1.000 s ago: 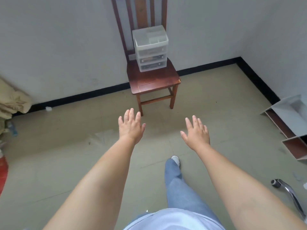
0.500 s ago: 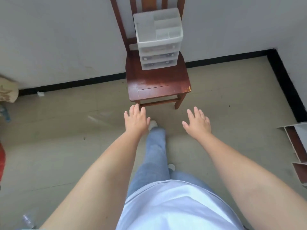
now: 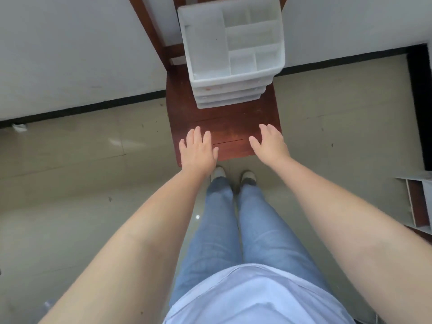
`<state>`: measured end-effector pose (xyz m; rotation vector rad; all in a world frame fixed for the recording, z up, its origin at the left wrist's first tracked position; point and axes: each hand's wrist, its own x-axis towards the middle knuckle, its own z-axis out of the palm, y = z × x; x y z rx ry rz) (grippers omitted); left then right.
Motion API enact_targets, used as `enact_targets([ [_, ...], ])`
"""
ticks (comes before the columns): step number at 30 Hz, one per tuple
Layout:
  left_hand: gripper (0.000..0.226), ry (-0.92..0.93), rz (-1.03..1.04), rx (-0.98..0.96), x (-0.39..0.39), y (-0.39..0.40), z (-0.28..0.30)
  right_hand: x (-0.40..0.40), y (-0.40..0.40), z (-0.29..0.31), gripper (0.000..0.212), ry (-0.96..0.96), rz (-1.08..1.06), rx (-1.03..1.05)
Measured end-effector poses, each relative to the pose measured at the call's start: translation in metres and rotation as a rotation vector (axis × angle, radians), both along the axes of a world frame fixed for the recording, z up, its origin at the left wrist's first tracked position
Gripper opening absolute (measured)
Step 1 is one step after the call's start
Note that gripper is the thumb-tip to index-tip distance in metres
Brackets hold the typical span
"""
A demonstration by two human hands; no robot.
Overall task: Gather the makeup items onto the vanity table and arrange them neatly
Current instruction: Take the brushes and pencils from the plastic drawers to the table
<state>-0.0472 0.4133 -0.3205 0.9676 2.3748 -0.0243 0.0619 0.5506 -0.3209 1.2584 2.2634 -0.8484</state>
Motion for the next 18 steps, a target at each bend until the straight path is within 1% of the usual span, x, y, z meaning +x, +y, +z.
enact_targets([
  [2,0.054,0.025,0.043,0.063,-0.019,0.014,-0.010,-0.033,0.018,-0.012,0.050,0.091,-0.186,-0.070],
  [3,0.054,0.040,0.074,0.104,-0.027,0.020,-0.015,-0.049,0.025,-0.017,0.049,0.145,-0.324,-0.130],
  [4,0.054,0.051,0.103,0.151,-0.036,0.025,-0.019,-0.065,0.031,-0.024,0.046,0.209,-0.483,-0.225],
  [7,0.055,0.058,0.169,0.277,-0.055,0.042,-0.029,-0.107,0.046,-0.036,0.037,0.419,-0.939,-0.601],
  [8,0.055,0.042,0.196,0.301,-0.058,0.046,-0.031,-0.116,0.049,-0.037,0.031,0.491,-1.079,-0.711],
  [9,0.055,0.024,0.220,0.321,-0.060,0.048,-0.032,-0.123,0.053,-0.039,0.021,0.564,-1.202,-0.790],
  [10,0.055,0.010,0.237,0.343,-0.062,0.051,-0.034,-0.129,0.057,-0.040,0.016,0.633,-1.310,-0.864],
  [11,0.056,0.005,0.249,0.365,-0.064,0.054,-0.036,-0.135,0.059,-0.039,0.022,0.691,-1.404,-0.917],
  [13,0.056,0.012,0.275,0.403,-0.068,0.059,-0.040,-0.136,0.064,-0.043,0.028,0.770,-1.513,-0.966],
  [16,0.057,0.018,0.313,0.441,-0.073,0.067,-0.047,-0.127,0.066,-0.052,0.022,0.812,-1.503,-1.064],
  [18,0.058,0.028,0.315,0.430,-0.074,0.071,-0.052,-0.117,0.062,-0.057,0.015,0.800,-1.535,-1.071],
])
